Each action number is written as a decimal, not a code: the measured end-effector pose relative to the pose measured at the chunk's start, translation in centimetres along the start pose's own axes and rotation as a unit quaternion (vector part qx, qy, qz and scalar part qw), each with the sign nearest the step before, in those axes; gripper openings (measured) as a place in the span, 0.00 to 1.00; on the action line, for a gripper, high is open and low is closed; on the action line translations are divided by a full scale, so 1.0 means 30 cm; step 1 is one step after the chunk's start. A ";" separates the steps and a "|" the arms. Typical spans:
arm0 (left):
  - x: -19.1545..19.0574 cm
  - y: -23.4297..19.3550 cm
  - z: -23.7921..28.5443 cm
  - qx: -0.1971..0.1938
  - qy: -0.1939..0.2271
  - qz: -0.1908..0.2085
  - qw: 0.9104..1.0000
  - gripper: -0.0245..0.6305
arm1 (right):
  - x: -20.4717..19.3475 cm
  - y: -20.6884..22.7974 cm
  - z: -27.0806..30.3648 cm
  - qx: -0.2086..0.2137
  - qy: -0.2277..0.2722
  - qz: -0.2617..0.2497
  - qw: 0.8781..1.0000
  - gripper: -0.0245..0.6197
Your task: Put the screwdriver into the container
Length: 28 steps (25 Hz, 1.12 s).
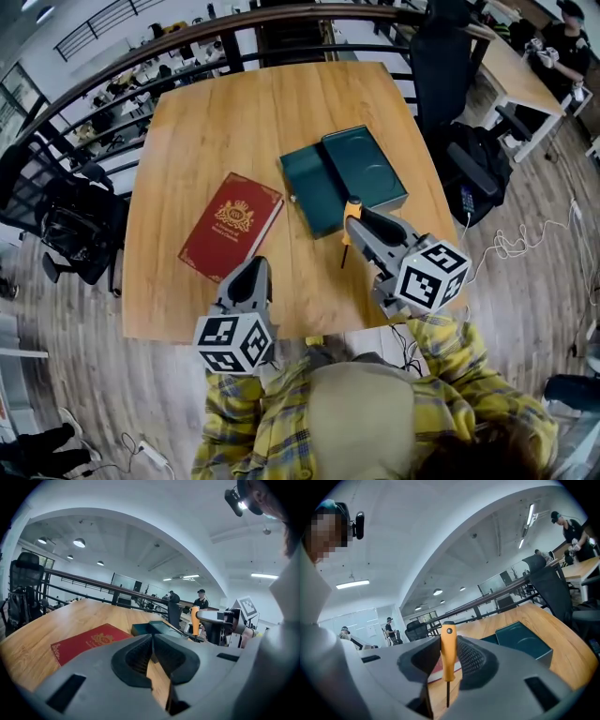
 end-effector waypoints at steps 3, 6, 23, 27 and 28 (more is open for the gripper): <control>0.018 -0.052 0.004 -0.005 0.002 0.002 1.000 0.07 | 0.023 0.000 0.048 -0.013 -0.001 -0.002 1.000 0.29; 0.032 -0.107 0.014 -0.008 0.001 0.004 1.000 0.07 | 0.042 0.001 0.094 -0.027 -0.002 -0.003 1.000 0.29; 0.114 -0.126 0.149 0.007 0.000 -0.002 1.000 0.07 | 0.128 0.157 0.254 -0.022 -0.033 0.012 0.999 0.29; 0.121 -0.128 0.177 0.014 0.000 -0.004 1.000 0.07 | 0.126 0.192 0.305 -0.018 -0.045 0.014 0.999 0.29; 0.121 -0.130 0.183 0.017 -0.001 -0.003 1.000 0.07 | 0.123 0.200 0.317 -0.017 -0.048 0.015 0.999 0.29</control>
Point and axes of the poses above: the fingertips, and each gripper's own axes: z forward along the fingers, y to its right, x out of its top, the point moved 5 cm from there along -z, backward along the fingers, and after that the axes turned 15 degrees about -y, right-handed, at the moved point
